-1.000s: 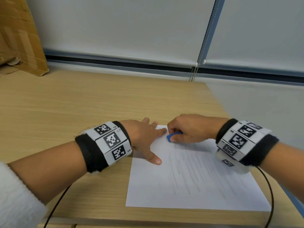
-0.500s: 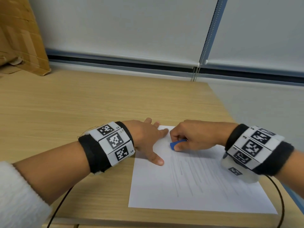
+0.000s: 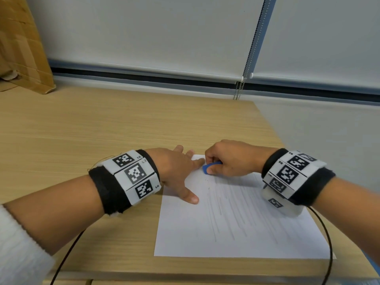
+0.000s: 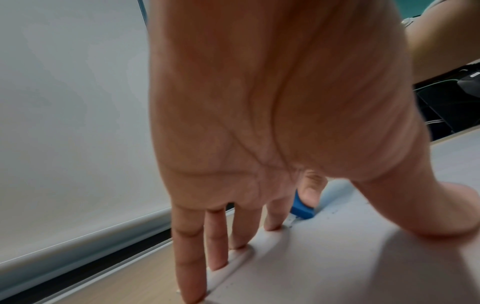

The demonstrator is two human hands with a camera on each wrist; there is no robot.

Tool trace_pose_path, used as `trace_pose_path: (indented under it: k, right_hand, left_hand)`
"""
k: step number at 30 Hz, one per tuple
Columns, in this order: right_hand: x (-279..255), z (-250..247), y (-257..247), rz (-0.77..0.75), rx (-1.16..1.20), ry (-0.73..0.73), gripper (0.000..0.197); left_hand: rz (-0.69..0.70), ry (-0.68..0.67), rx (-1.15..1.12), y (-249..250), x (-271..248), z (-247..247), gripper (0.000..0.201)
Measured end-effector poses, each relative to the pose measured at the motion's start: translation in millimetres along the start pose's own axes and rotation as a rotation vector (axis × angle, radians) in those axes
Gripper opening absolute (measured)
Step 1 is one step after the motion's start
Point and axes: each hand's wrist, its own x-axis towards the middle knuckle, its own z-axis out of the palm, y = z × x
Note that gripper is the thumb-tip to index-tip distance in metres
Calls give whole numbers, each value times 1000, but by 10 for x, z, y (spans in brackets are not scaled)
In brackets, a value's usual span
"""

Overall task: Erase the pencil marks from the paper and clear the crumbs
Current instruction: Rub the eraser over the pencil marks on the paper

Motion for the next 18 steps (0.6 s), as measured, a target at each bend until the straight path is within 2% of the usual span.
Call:
trace_pose_path:
  k: [5,10,14,18]
  right_hand:
    - [-101,-2,-99,-73,85,-204,24]
    - [-86,-21,-91,-15,12,-93,25]
    - [-247,52,-215,-70,-31,-187,26]
    - [-180,23,-187,6,-76,-113,28]
  left_hand:
    - [-4,-9,2,-1,3,-2,109]
    - [-1,-5,5,-10,19,6,109]
    - [1,0,9,-5,8,9,110]
    - [3,10,15,-13,8,16,109]
